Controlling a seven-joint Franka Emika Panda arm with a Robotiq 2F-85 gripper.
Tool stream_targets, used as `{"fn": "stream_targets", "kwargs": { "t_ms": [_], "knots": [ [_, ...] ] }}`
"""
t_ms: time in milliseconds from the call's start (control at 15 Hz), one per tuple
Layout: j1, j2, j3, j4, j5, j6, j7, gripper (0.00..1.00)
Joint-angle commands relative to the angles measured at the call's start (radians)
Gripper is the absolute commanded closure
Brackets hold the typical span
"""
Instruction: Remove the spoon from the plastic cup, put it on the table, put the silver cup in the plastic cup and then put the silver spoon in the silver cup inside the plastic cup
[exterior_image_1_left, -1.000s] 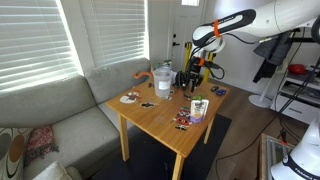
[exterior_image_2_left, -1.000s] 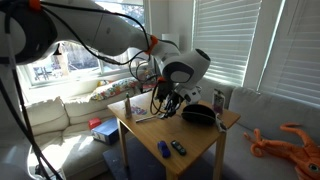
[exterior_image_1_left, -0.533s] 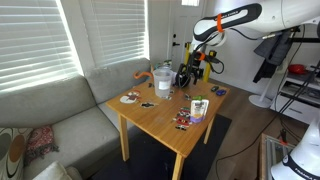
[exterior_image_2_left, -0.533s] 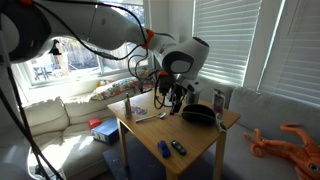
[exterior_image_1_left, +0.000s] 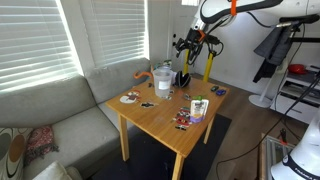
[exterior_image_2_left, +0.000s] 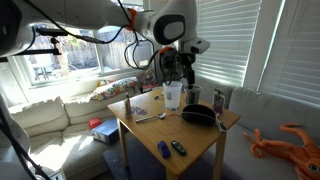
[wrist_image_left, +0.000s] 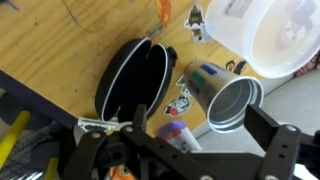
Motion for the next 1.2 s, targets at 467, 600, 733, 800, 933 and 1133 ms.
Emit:
{"fn": "stream_targets", "kwargs": {
  "t_ms": [467, 600, 733, 800, 933, 1133],
  "knots": [
    [0.067, 0.187, 0.014, 0.061, -0.107, 0.299, 0.303, 0.0],
    [0.07, 0.206, 0.016, 0.07, -0.094, 0.288, 0.313, 0.0],
    [0.069, 0.22, 0.014, 0.077, -0.087, 0.278, 0.32, 0.18],
    [0.069, 0.225, 0.013, 0.08, -0.086, 0.275, 0.323, 0.28],
    [0.069, 0.233, 0.011, 0.079, -0.089, 0.275, 0.327, 0.38],
    [0.07, 0.237, 0.009, 0.076, -0.09, 0.272, 0.331, 0.61]
  ]
}}
